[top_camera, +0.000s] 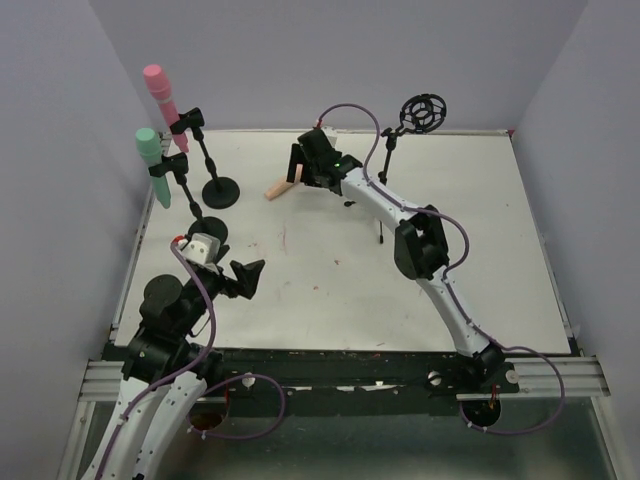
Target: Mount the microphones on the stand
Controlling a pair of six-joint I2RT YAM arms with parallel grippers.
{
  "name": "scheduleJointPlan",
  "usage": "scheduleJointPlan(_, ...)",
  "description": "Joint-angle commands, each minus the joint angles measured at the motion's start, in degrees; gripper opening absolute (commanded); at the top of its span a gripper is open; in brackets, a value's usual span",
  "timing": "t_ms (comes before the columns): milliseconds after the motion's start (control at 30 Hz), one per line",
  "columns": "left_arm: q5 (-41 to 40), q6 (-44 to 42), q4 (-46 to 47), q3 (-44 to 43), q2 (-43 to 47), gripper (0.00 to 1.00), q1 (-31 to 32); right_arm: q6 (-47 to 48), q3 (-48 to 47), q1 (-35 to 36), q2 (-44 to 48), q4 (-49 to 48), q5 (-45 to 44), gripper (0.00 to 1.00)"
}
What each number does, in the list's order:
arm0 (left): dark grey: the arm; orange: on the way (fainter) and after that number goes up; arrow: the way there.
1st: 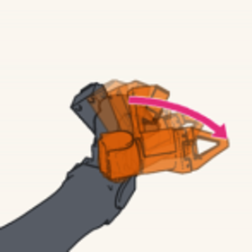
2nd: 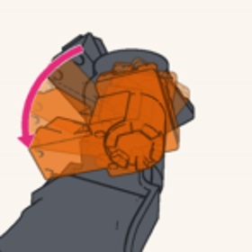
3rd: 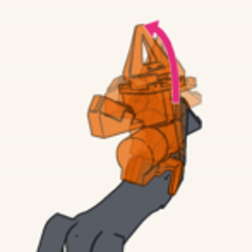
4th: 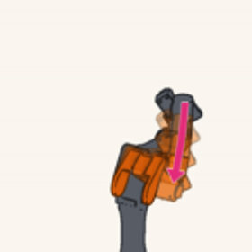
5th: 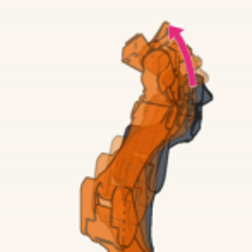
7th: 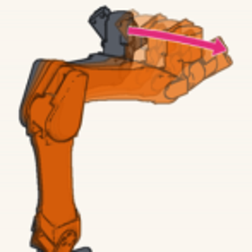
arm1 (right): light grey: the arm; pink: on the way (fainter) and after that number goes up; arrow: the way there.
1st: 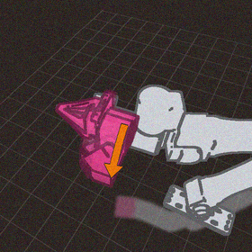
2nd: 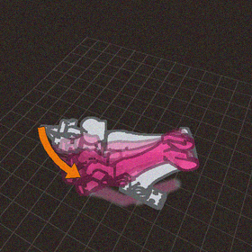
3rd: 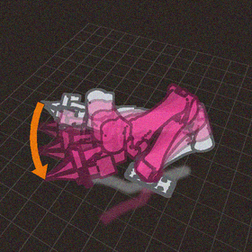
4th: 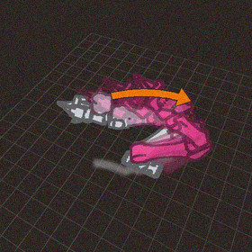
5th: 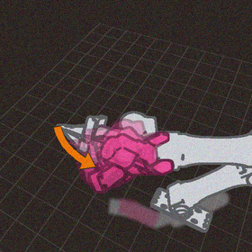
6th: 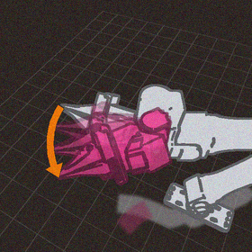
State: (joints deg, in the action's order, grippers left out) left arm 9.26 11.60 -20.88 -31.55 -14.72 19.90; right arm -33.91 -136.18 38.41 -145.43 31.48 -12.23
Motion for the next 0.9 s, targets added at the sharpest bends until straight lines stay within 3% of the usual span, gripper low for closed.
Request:
scheduleJointPlan(0, -3.1, -3.0, 0.6, 1.0, 1.1, 0.99, 0.1, -5.8, -6.0, 0.6, -4.5, -5.2, -9.7, 1.0)
scheduleJointPlan(200, -3.9, -3.4, 0.7, 1.2, 0.4, 0.99, 0.0, -12.8, -10.9, 1.0, -9.3, -4.9, -11.6, 1.0)
scheduleJointPlan(533, -4.0, -3.9, 0.8, 1.3, -0.5, 0.99, 0.1, -14.1, -16.7, 3.6, -15.2, -4.0, -20.5, 0.97)
scheduleJointPlan(667, -4.1, -3.8, 0.7, 1.2, -0.4, 0.99, 0.0, -16.3, -16.1, 3.9, -15.7, -3.2, -21.4, 0.83)
scheduleJointPlan(767, -4.0, -3.8, 0.9, 1.5, 0.3, 0.99, 0.1, -16.7, -16.5, 4.3, -16.3, -3.0, -21.1, 0.6)
scheduleJointPlan(867, -3.8, -3.7, 1.1, 1.6, 0.2, 0.99, 0.1, -16.4, -17.2, 5.4, -17.3, -3.4, -22.0, 0.57)
